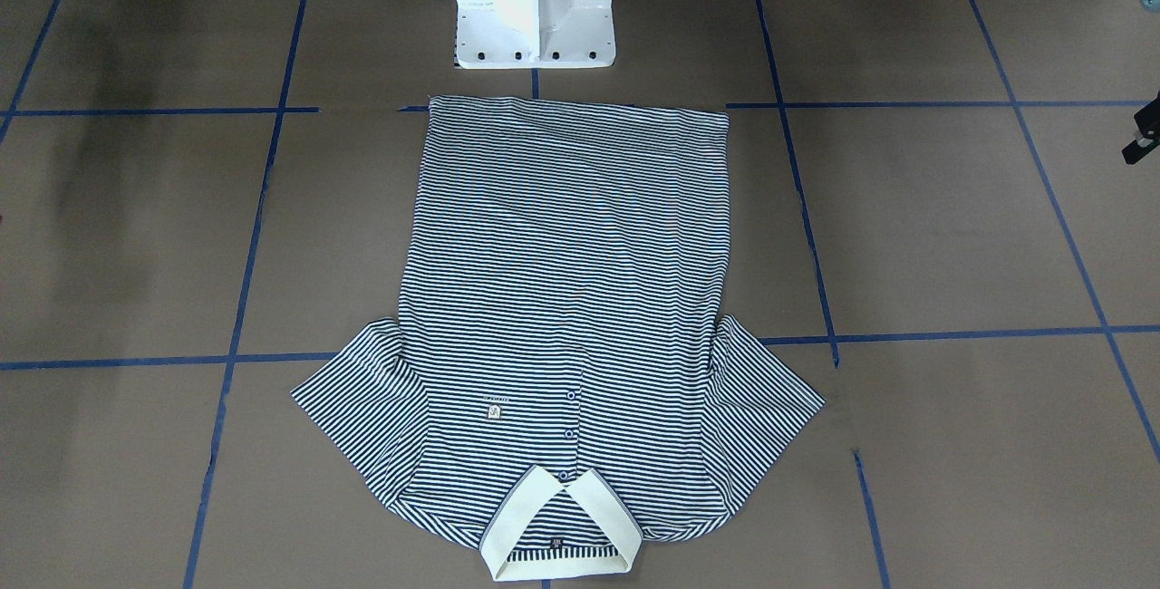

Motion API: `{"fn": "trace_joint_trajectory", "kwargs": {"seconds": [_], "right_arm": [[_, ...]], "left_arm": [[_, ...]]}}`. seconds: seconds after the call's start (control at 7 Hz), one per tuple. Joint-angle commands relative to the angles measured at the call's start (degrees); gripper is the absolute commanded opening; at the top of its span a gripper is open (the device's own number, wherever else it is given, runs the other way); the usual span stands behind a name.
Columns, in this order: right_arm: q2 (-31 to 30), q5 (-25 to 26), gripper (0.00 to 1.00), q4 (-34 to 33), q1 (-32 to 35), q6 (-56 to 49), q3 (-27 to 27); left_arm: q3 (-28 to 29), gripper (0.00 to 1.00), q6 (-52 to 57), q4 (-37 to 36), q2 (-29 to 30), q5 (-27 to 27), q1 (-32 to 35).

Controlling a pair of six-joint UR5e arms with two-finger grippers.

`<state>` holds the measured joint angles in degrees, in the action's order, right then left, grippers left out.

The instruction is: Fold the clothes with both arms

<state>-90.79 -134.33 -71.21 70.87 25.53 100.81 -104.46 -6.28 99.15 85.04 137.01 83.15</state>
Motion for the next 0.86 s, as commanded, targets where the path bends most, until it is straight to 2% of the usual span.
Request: {"fn": "trace_joint_trajectory", "kwargs": {"seconds": [0.0,0.14,0.29,0.43,0.57,0.71], "right_arm": [[10.66,3.27,1.00,3.18,-9.47,24.81,-2.54],[16.11,9.46,1.00,3.18,-14.39,34.22,-4.46],[21.82,18.75,0.99,3.10,-19.49,42.67,-8.57],[27.36,21.97,0.92,3.09,-20.58,46.41,-14.71],[29.68,22.18,0.88,3.27,-20.94,47.32,-18.51],[30.05,22.18,0.85,6.32,-21.20,47.41,-21.33]], "left_arm": [[-0.21,1.00,0.04,0.43,0.04,0.01,-0.01],[-0.39,1.00,0.04,0.43,0.04,0.10,-0.01],[-0.30,1.00,0.13,0.51,-0.05,0.10,-0.01],[-0.56,1.00,0.13,0.60,-0.22,0.10,-0.01],[-0.83,1.00,0.13,0.60,-0.23,0.10,-0.01],[-0.92,1.00,0.13,0.52,-0.23,0.10,-0.01]]}}
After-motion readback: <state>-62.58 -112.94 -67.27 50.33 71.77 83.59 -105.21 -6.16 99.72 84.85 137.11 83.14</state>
